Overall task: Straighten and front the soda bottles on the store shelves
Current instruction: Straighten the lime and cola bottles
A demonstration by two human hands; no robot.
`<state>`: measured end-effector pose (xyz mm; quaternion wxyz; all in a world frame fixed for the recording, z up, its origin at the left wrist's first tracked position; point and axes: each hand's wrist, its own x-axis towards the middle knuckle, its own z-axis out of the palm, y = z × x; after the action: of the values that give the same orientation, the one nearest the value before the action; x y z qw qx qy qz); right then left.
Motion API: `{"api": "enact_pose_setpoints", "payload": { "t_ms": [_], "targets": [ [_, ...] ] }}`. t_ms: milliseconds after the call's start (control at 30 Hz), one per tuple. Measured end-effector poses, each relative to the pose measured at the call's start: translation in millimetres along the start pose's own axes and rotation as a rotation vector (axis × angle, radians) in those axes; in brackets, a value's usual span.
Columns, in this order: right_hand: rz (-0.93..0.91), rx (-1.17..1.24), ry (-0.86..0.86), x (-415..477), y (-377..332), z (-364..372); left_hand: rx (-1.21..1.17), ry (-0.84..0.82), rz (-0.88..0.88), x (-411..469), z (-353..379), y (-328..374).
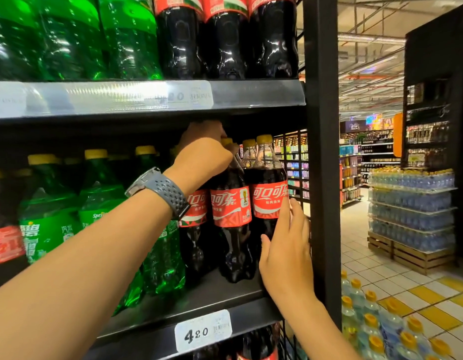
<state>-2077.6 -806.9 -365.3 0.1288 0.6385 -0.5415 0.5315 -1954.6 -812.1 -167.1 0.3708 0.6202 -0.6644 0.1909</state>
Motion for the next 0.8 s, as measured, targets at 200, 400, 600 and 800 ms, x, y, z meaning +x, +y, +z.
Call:
{"api": "enact_pose_setpoints", "payload": {
  "t_ms": [200, 400, 600, 800],
  "targets": [
    [-0.036, 0.151, 0.036, -20.1, -16.0, -1.6, 0.022, 0.028, -0.002, 6.4, 4.7, 0.1],
    [0.024, -0.028, -0.137, -30.0, -27.5, 10.9, -0.157, -0.242, 0.005, 12.4, 3.0, -6.1],
    [0.013, 0.074, -0.202, -30.5, -21.3, 8.4, -0.293, -0.260, 0.034, 12.0, 1.1, -7.7],
    [0.012, 0.094, -0.233, -36.1, -14.5, 3.0, -0.381, -0.277, 0.012, 10.6, -1.5, -13.5]
  ]
}}
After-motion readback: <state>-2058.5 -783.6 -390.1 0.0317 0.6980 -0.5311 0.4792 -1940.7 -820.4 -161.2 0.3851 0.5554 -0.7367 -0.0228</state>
